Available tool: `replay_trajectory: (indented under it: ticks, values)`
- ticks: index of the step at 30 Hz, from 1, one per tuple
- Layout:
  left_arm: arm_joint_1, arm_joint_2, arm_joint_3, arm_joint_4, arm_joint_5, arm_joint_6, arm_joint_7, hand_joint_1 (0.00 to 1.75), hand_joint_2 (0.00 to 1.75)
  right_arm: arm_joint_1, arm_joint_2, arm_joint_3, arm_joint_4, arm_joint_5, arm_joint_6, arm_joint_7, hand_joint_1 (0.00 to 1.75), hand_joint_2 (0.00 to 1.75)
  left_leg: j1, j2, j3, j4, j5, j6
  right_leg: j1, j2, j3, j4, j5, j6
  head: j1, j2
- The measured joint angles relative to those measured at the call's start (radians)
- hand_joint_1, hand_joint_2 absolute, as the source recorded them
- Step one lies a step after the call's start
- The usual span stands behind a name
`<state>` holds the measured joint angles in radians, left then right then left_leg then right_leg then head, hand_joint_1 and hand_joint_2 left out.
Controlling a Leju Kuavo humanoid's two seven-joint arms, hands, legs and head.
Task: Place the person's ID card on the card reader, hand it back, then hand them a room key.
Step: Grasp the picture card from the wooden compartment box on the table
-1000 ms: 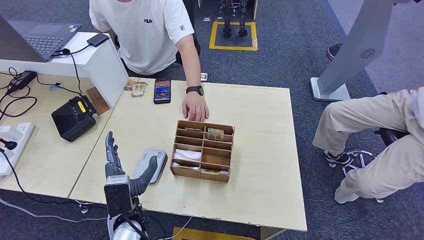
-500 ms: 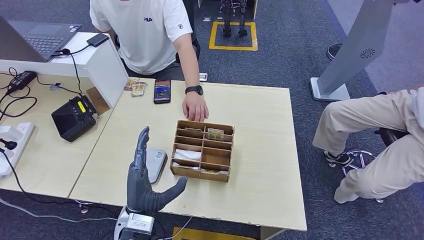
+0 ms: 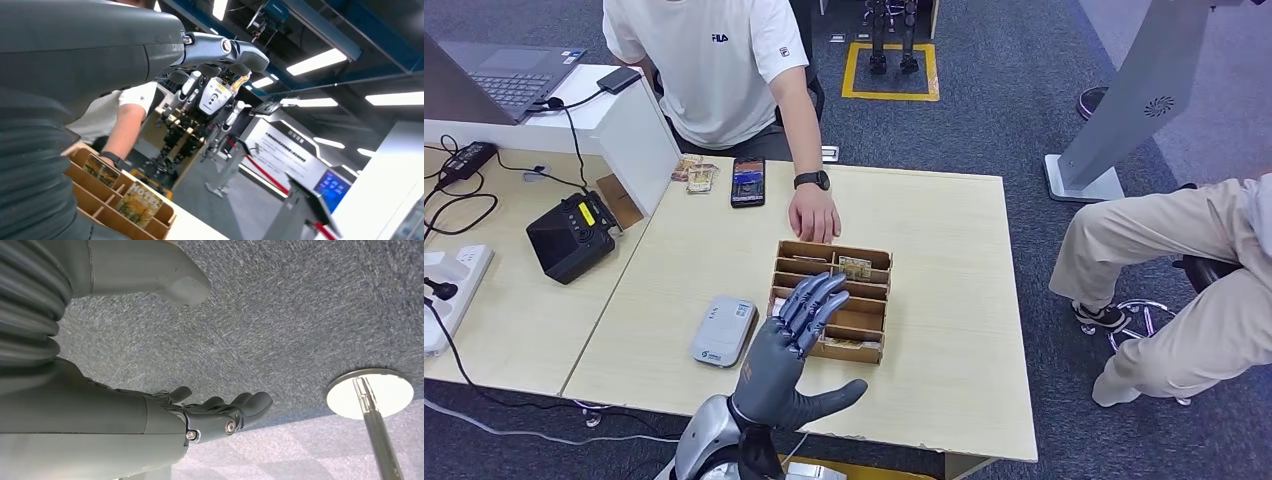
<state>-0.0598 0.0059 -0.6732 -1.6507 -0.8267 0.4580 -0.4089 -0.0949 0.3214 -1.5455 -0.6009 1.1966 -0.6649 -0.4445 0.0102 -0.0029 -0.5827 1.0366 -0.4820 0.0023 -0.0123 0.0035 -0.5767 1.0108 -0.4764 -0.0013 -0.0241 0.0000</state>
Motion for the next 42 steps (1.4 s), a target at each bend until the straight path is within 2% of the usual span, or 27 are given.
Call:
replay_trajectory:
  ticks: [6, 11, 15, 27, 42]
  values:
    - [-0.036, 0.008, -0.026, 0.051, -0.131, 0.011, 0.092, 0.0, 1.75, 0.0, 0.0, 0.001, 0.009, 0.005, 0.0, 0.0, 0.0, 1.75, 0.0, 0.0, 0.0, 0.0, 0.0, 0.0, 0.0, 0.0, 0.0, 0.0, 0.0, 0.0, 0.0, 0.0]
    - [-0.06, 0.013, -0.029, 0.102, -0.325, 0.021, 0.237, 0.0, 1.75, 0.0, 0.0, 0.0, 0.015, 0.021, 0.0, 0.002, 0.0, 1.75, 0.0, 0.0, 0.0, 0.0, 0.0, 0.0, 0.0, 0.0, 0.0, 0.0, 0.0, 0.0, 0.0, 0.0]
    - [-0.074, 0.017, -0.033, 0.147, -0.405, 0.014, 0.308, 0.0, 1.75, 0.0, 0.0, 0.0, 0.018, 0.03, 0.0, 0.004, 0.0, 1.75, 0.0, 0.0, 0.0, 0.0, 0.0, 0.0, 0.0, 0.0, 0.0, 0.0, 0.0, 0.0, 0.0, 0.0]
    - [-0.102, 0.018, -0.042, 0.247, -0.499, -0.037, 0.4, 0.0, 1.75, 0.0, -0.002, 0.0, 0.026, 0.041, 0.0, 0.01, 0.0, 1.75, 0.0, 0.0, 0.0, 0.0, 0.0, 0.0, 0.0, 0.0, -0.001, 0.0, 0.0, 0.0, 0.0, 0.0]
    - [-0.105, 0.013, -0.042, 0.286, -0.587, -0.027, 0.526, 0.0, 1.75, 0.001, -0.002, 0.0, 0.028, 0.054, 0.0, 0.03, 0.0, 1.75, 0.0, 0.0, -0.001, 0.0, 0.0, 0.0, 0.0, 0.0, -0.001, 0.0, 0.0, 0.0, 0.0, 0.0]
